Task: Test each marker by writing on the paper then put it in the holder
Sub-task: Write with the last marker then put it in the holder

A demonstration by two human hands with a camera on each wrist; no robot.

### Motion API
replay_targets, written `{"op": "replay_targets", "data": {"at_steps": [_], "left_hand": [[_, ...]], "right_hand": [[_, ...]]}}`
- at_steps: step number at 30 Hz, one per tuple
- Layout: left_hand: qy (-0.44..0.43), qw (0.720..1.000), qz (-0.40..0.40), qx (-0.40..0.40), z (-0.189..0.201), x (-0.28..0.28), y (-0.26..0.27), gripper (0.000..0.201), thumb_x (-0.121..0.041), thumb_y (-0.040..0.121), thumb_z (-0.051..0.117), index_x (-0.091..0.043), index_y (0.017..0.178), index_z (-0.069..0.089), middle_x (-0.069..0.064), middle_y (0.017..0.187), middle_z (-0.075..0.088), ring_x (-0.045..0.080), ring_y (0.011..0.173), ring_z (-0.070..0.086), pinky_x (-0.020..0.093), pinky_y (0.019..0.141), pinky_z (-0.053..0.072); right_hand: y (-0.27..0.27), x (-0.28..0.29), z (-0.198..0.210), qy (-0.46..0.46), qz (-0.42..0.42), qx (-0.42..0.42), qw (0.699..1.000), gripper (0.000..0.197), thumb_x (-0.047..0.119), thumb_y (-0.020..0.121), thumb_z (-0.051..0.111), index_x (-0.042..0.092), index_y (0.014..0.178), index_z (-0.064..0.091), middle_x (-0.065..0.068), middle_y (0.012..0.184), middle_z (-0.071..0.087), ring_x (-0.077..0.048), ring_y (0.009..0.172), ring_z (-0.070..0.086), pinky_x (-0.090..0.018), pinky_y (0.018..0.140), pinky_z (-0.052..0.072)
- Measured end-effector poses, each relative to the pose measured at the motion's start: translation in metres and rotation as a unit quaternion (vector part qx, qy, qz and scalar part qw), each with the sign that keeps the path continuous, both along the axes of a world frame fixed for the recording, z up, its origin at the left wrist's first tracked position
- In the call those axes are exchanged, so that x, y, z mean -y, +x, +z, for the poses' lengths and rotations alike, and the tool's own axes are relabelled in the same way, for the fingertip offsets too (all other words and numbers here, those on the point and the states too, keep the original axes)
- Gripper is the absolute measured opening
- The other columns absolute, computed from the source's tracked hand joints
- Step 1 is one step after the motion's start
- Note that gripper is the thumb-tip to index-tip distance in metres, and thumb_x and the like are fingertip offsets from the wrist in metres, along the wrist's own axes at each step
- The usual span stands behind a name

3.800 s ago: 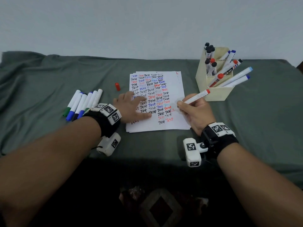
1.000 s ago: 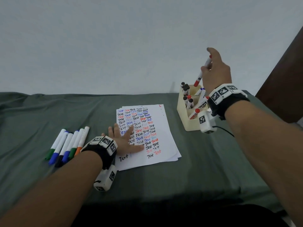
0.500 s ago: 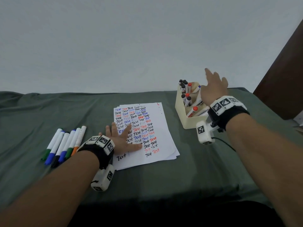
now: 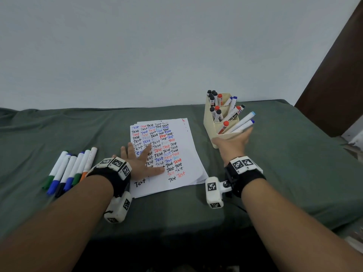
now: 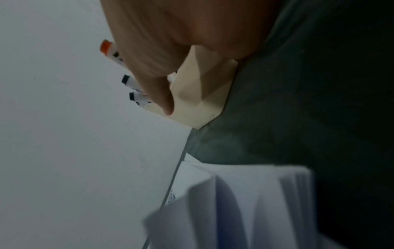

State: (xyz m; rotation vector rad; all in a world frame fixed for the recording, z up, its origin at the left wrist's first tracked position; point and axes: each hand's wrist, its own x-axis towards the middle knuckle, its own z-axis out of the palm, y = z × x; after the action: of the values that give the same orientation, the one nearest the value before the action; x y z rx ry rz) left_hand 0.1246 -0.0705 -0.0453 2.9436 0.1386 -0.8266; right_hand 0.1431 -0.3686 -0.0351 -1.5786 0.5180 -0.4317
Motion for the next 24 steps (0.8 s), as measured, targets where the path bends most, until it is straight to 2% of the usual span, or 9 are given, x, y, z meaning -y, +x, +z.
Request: {"op": "replay_targets", "data": {"at_steps": [2,4,6,8,10,12,16,20,24], "left_hand": [[0.000,1.000,-0.001,0.003,0.000,0.000,0.000,0.130,-0.113,0.033,0.020,-0.059,0.142,-0.026,0.008,0.160,-0.034,0.038,0.148,-0.025,0.065,0.117,-0.005],[0.000,1.000,-0.002,0.007,-0.001,0.000,-0.001,0.130,-0.113,0.033,0.019,-0.059,0.142,-0.026,0.008,0.160,-0.034,0.038,0.149,-0.025,0.065,0.117,-0.004],[-0.001,1.000,-0.004,0.008,-0.001,0.000,-0.001,0.130,-0.113,0.033,0.019,-0.059,0.142,-0.026,0.008,0.160,-0.034,0.038,0.149,-0.025,0.065,0.116,-0.004],[-0.002,1.000,-0.004,0.005,-0.002,0.000,0.000,0.129,-0.113,0.033,0.019,-0.059,0.141,-0.026,0.007,0.160,-0.034,0.038,0.148,-0.025,0.065,0.116,-0.005],[-0.003,1.000,-0.004,0.005,-0.001,0.000,0.000,0.129,-0.113,0.034,0.020,-0.059,0.141,-0.026,0.007,0.160,-0.034,0.038,0.149,-0.025,0.065,0.116,-0.005],[-0.004,1.000,-0.004,0.004,-0.001,0.000,0.000,0.128,-0.113,0.034,0.020,-0.059,0.141,-0.026,0.007,0.160,-0.033,0.038,0.149,-0.025,0.065,0.116,-0.005],[-0.006,1.000,-0.002,0.001,0.001,0.000,-0.001,0.128,-0.112,0.037,0.022,-0.058,0.142,-0.026,0.007,0.160,-0.034,0.037,0.148,-0.026,0.064,0.117,-0.006],[-0.008,1.000,-0.002,0.001,0.000,0.000,-0.001,0.128,-0.112,0.038,0.023,-0.058,0.143,-0.025,0.008,0.160,-0.035,0.038,0.148,-0.027,0.065,0.117,-0.007],[-0.011,1.000,0.001,0.002,-0.003,0.000,0.001,0.130,-0.113,0.033,0.021,-0.059,0.141,-0.026,0.008,0.159,-0.036,0.038,0.147,-0.028,0.065,0.116,-0.008]], "right_hand": [[0.004,-0.001,-0.006,-0.010,-0.003,0.012,1.000,0.136,0.014,0.055,0.091,0.034,0.160,0.008,-0.001,0.145,0.044,-0.023,0.124,0.056,-0.042,0.101,0.053],[0.009,0.000,-0.009,-0.009,-0.008,0.014,1.000,0.127,0.021,0.055,0.093,0.027,0.158,0.018,0.000,0.140,0.053,-0.021,0.120,0.060,-0.045,0.102,0.054],[0.013,0.002,-0.012,-0.015,-0.016,0.009,1.000,0.109,0.024,0.057,0.093,0.025,0.149,0.035,0.002,0.129,0.062,-0.018,0.110,0.066,-0.043,0.095,0.058],[0.015,0.004,-0.015,-0.018,-0.022,0.008,1.000,0.091,0.026,0.057,0.093,0.028,0.136,0.049,0.008,0.117,0.068,-0.012,0.099,0.070,-0.035,0.083,0.061],[0.017,0.005,-0.015,-0.015,-0.018,0.011,1.000,0.077,0.028,0.056,0.093,0.036,0.122,0.053,0.016,0.106,0.069,0.000,0.086,0.070,-0.022,0.067,0.057],[0.020,0.006,-0.011,-0.024,-0.007,0.009,1.000,0.070,0.031,0.055,0.092,0.046,0.110,0.050,0.022,0.097,0.068,0.010,0.075,0.066,-0.013,0.059,0.048],[0.035,0.004,-0.001,-0.046,0.005,0.007,0.999,0.074,0.036,0.054,0.092,0.043,0.116,0.051,0.024,0.093,0.065,0.006,0.080,0.064,-0.014,0.060,0.046],[0.057,-0.004,0.007,-0.063,0.020,0.012,0.998,0.090,0.036,0.055,0.092,0.039,0.135,0.051,0.028,0.095,0.060,0.010,0.082,0.059,-0.014,0.062,0.045],[0.078,-0.016,0.008,-0.058,0.012,-0.002,0.998,0.087,0.037,0.058,0.093,0.031,0.135,0.053,0.021,0.097,0.064,0.002,0.083,0.063,-0.019,0.064,0.047]]}}
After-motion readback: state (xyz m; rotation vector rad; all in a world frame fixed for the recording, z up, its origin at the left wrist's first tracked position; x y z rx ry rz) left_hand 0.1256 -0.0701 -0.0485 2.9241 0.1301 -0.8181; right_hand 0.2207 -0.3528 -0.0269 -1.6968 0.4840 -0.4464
